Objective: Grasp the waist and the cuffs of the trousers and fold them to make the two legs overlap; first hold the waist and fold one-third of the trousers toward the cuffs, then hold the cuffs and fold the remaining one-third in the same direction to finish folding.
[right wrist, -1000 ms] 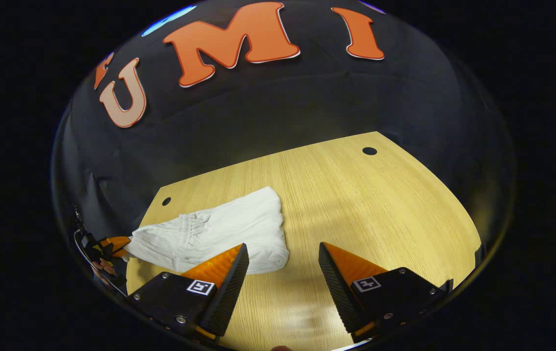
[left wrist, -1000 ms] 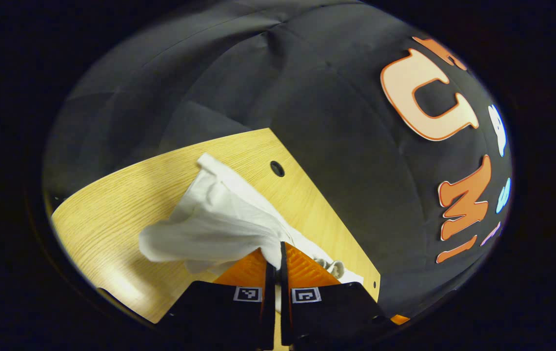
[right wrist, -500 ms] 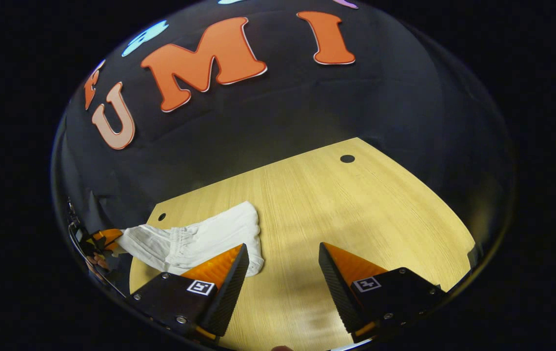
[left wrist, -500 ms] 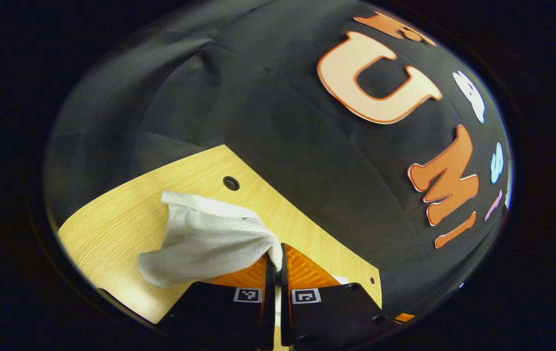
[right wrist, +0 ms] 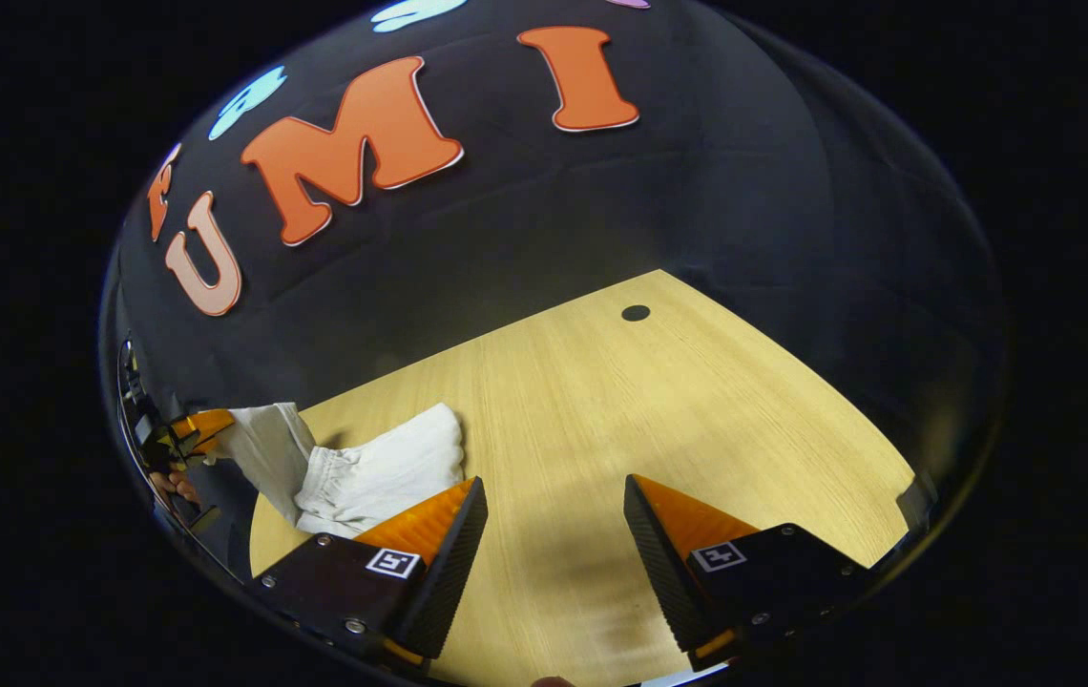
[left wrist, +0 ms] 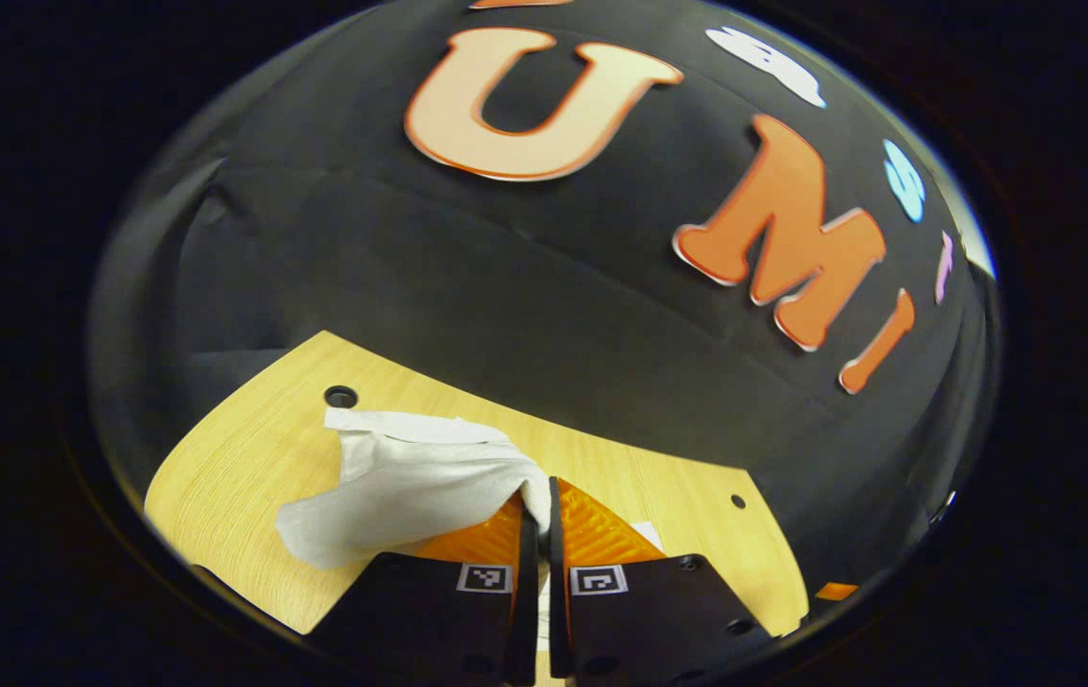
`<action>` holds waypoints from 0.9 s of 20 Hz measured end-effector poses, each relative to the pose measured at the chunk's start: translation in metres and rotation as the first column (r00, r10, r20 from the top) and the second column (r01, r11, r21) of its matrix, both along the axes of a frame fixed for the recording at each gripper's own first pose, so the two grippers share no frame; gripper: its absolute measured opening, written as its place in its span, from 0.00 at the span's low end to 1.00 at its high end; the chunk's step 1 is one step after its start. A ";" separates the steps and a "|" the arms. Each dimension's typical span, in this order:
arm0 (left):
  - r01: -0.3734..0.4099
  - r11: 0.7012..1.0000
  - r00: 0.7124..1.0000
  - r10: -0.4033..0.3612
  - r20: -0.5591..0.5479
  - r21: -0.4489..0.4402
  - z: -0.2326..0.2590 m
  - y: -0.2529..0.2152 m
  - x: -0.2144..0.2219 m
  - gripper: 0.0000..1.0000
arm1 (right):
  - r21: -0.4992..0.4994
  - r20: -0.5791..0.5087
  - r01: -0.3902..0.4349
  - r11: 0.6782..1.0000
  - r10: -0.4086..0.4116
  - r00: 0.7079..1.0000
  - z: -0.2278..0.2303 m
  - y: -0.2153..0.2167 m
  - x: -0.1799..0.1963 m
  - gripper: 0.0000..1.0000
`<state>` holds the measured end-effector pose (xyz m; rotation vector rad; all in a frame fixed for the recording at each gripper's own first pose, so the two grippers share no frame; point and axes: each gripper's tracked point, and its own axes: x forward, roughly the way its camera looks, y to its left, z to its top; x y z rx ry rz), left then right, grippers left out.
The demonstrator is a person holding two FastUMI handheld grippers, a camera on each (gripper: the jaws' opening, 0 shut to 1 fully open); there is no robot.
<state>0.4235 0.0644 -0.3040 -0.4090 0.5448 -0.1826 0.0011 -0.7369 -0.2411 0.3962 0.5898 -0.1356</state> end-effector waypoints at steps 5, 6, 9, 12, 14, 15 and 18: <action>0.220 0.955 0.975 -0.218 -0.033 0.197 -0.051 -0.098 0.005 0.08 | 0.014 -0.011 0.032 0.999 -0.032 0.999 -0.009 -0.033 -0.009 0.88; 0.256 0.938 0.967 -0.251 -0.048 0.235 -0.064 -0.112 0.004 0.08 | 0.017 -0.014 0.037 0.999 -0.036 0.999 -0.011 -0.038 -0.010 0.88; 0.368 0.854 0.929 -0.359 -0.096 0.367 -0.100 -0.151 -0.009 0.10 | 0.026 -0.027 0.034 0.999 -0.033 0.999 -0.017 -0.045 -0.012 0.88; 0.467 0.754 0.879 -0.453 -0.151 0.462 -0.131 -0.189 -0.019 0.17 | 0.023 -0.035 0.023 0.999 -0.022 0.999 -0.021 -0.050 -0.013 0.88; 0.514 0.704 0.850 -0.497 -0.176 0.490 -0.145 -0.201 -0.032 0.17 | 0.022 -0.037 0.016 1.000 -0.015 0.999 -0.022 -0.051 -0.014 0.88; 0.531 0.683 0.837 -0.515 -0.185 0.501 -0.147 -0.211 -0.036 0.22 | 0.020 -0.039 0.014 1.000 -0.013 0.999 -0.023 -0.053 -0.014 0.88; 0.565 0.615 0.805 -0.556 -0.205 0.549 -0.151 -0.230 -0.049 0.42 | 0.016 -0.043 0.001 1.000 0.000 0.999 -0.024 -0.054 -0.014 0.88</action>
